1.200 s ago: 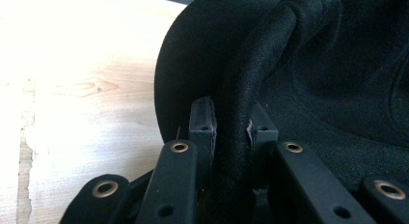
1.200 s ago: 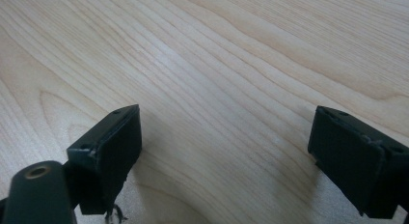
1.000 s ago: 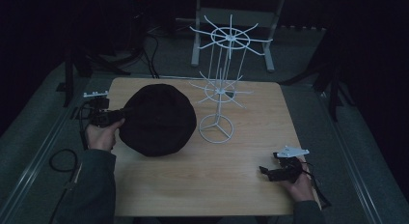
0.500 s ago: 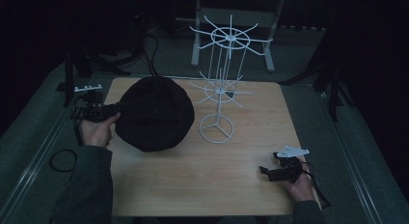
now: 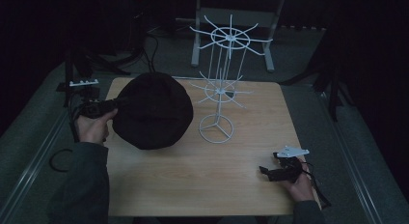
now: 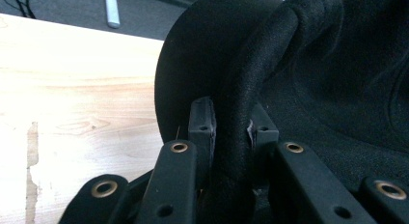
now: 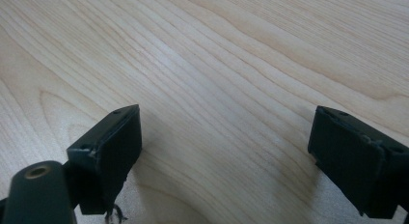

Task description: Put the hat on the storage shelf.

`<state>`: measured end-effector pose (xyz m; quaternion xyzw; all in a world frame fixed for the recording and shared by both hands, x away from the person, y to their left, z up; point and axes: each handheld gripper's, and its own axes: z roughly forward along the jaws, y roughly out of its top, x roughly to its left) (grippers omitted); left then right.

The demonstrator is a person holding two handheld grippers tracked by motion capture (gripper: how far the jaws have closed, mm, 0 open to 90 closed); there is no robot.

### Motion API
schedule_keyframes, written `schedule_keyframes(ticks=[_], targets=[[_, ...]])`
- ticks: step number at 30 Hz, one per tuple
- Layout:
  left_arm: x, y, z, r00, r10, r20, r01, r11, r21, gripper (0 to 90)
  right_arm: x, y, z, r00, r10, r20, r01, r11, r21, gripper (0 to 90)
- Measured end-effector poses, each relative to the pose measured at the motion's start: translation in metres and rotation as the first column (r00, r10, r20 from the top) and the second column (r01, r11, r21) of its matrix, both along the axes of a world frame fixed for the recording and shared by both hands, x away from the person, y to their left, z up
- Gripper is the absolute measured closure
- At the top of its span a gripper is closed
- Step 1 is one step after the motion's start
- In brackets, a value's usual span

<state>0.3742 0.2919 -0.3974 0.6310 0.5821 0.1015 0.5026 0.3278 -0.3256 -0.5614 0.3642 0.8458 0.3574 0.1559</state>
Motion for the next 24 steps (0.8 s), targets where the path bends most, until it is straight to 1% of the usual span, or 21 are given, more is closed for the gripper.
schedule_keyframes(ticks=[3, 5, 12, 19, 21, 24], targets=[[0.001, 0.000, 0.004, 1.0000, -0.002, 0.000, 0.002, 1.0000, -0.005, 78.5, 0.000, 0.000, 0.000, 1.0000, 0.000, 0.000, 0.000, 1.000, 0.000, 11.6], [0.002, -0.001, 0.007, 1.0000, -0.006, 0.006, 0.006, 1.0000, -0.003, 78.4, 0.000, 0.000, 0.000, 1.0000, 0.000, 0.000, 0.000, 1.000, 0.000, 11.6], [0.003, -0.003, 0.016, 0.9997, -0.012, 0.020, 0.012, 0.9997, -0.019, 78.4, 0.000, 0.000, 0.000, 1.0000, 0.000, 0.001, 0.000, 1.000, 0.000, 11.6], [0.004, -0.005, 0.021, 0.9995, -0.018, 0.027, 0.019, 0.9994, -0.029, 78.4, 0.000, 0.000, 0.000, 1.0000, 0.000, 0.001, 0.000, 1.000, 0.000, 11.6], [0.006, -0.006, 0.022, 0.9995, -0.020, 0.026, 0.021, 0.9991, -0.038, 78.4, 0.000, 0.000, 0.000, 1.0000, 0.000, 0.001, 0.000, 1.000, 0.000, 11.6], [0.006, -0.007, 0.024, 0.9995, -0.019, 0.027, 0.020, 0.9990, -0.039, 78.4, 0.000, 0.000, 0.000, 1.0000, 0.000, 0.001, 0.000, 1.000, 0.000, 11.6]])
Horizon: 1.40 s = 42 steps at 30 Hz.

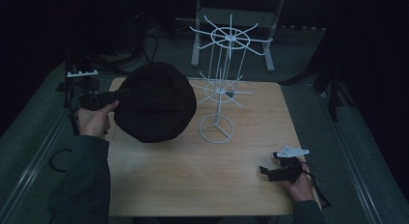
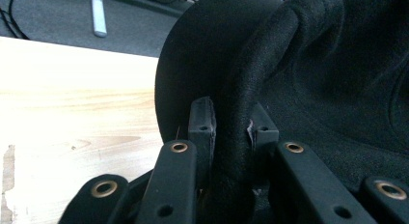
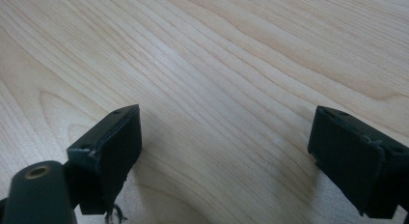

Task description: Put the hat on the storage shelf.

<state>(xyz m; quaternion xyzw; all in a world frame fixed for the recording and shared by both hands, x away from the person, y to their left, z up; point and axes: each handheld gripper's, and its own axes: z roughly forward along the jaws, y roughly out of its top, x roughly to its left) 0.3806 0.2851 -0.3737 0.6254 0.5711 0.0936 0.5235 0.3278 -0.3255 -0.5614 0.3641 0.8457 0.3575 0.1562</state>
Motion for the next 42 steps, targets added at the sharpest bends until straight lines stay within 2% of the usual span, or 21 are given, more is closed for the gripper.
schedule_keyframes(ticks=[9, 13, 18, 29, 34, 42], targets=[[0.002, -0.004, 0.007, 0.9999, -0.008, 0.014, 0.008, 0.9998, -0.019, 78.4, 0.000, 0.000, 0.000, 1.0000, 0.000, 0.000, 0.000, 1.000, 0.000, 11.6], [0.003, -0.006, 0.009, 0.9998, -0.013, 0.018, 0.014, 0.9988, -0.047, 78.4, 0.000, 0.000, 0.000, 1.0000, 0.000, 0.000, 0.000, 1.000, 0.000, 11.6], [0.004, -0.005, 0.010, 0.9998, -0.011, 0.018, 0.012, 0.9980, -0.062, 78.3, 0.000, 0.000, 0.000, 1.0000, 0.000, 0.000, 0.000, 1.000, -0.001, 11.6], [0.004, -0.007, 0.018, 0.9991, -0.019, 0.037, 0.022, 0.9980, -0.059, 78.1, 0.000, 0.000, 0.000, 1.0000, 0.000, -0.001, 0.000, 1.000, 0.000, 11.6], [0.004, -0.010, 0.023, 0.9987, -0.020, 0.046, 0.024, 0.9973, -0.070, 78.1, 0.000, 0.000, 0.000, 1.0000, 0.000, -0.001, 0.000, 1.000, 0.000, 11.6], [0.004, -0.012, 0.024, 0.9983, -0.031, 0.049, 0.035, 0.9955, -0.088, 78.0, 0.000, 0.000, 0.000, 1.0000, 0.000, -0.001, 0.000, 1.000, 0.000, 11.6]])
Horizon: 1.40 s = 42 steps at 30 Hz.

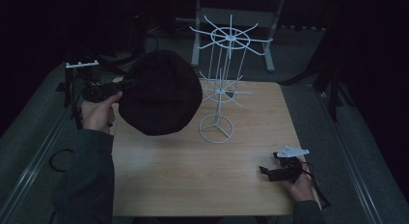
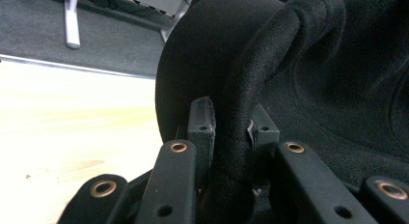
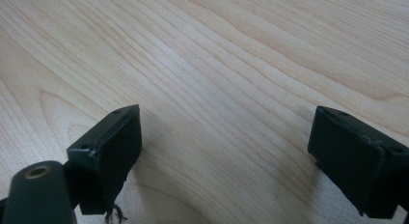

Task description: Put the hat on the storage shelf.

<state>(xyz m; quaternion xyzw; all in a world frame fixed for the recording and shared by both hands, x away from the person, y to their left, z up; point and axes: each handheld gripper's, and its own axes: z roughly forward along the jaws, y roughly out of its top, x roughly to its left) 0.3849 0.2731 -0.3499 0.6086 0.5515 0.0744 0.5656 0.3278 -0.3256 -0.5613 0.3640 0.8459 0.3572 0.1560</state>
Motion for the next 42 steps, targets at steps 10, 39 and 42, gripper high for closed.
schedule_keyframes(ticks=[10, 39, 42], targets=[[0.000, 0.000, 0.001, 0.9999, -0.008, 0.008, 0.008, 0.9997, -0.024, 78.0, 0.000, 0.000, 0.000, 1.0000, 0.000, 0.000, 0.000, 1.000, 0.000, 11.6], [-0.004, 0.005, 0.011, 0.9990, -0.011, 0.043, 0.016, 0.9931, -0.116, 77.4, 0.000, 0.000, 0.000, 1.0000, 0.000, 0.000, 0.000, 1.000, 0.000, 11.6], [-0.004, 0.003, 0.014, 0.9986, -0.017, 0.049, 0.023, 0.9923, -0.121, 77.4, 0.000, 0.000, 0.000, 1.0000, 0.000, 0.000, 0.000, 1.000, 0.000, 11.6]])
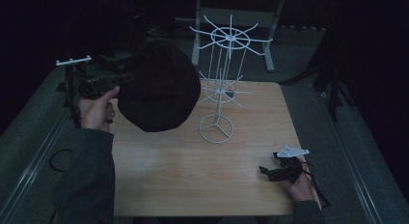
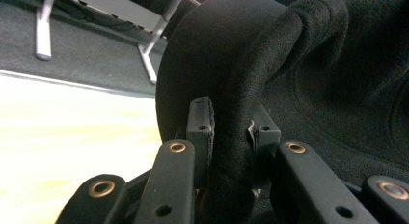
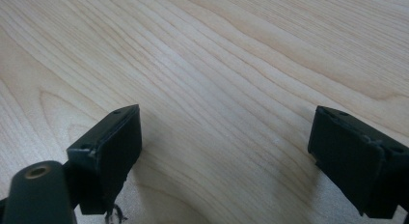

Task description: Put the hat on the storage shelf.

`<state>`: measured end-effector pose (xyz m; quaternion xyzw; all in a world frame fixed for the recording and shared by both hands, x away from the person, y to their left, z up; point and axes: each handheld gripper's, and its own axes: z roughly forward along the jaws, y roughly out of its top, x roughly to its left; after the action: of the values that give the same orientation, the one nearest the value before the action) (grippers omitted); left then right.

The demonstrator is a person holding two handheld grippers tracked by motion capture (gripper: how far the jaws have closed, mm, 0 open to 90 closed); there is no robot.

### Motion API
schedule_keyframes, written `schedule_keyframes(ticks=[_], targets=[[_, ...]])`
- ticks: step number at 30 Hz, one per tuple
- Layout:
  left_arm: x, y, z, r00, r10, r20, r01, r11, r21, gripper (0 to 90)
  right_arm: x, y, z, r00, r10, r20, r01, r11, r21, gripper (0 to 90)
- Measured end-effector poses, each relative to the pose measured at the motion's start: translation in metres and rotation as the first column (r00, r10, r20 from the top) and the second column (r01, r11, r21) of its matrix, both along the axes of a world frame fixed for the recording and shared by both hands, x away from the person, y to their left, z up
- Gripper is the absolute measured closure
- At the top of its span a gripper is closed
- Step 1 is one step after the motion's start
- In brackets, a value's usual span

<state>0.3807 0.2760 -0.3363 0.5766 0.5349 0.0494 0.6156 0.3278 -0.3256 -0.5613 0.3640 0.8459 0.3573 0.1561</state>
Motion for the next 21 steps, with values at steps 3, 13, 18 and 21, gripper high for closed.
schedule_keyframes(ticks=[3, 13, 18, 21], targets=[[0.000, -0.001, 0.002, 1.0000, -0.002, 0.002, 0.002, 1.0000, -0.005, 77.4, 0.000, 0.000, 0.000, 1.0000, 0.000, 0.000, 0.000, 1.000, 0.000, 11.6], [-0.002, -0.004, 0.008, 0.9999, -0.010, 0.010, 0.011, 0.9993, -0.036, 77.0, 0.000, 0.000, 0.000, 1.0000, 0.000, 0.000, 0.000, 1.000, 0.000, 11.6], [-0.003, -0.004, 0.010, 0.9998, -0.009, 0.015, 0.010, 0.9985, -0.054, 77.0, 0.000, 0.000, 0.000, 1.0000, 0.000, 0.000, 0.000, 1.000, 0.000, 11.6], [-0.005, -0.005, 0.014, 0.9998, -0.004, 0.019, 0.005, 0.9986, -0.052, 77.0, 0.000, 0.000, 0.000, 1.0000, 0.000, 0.000, 0.000, 1.000, 0.000, 11.6]])
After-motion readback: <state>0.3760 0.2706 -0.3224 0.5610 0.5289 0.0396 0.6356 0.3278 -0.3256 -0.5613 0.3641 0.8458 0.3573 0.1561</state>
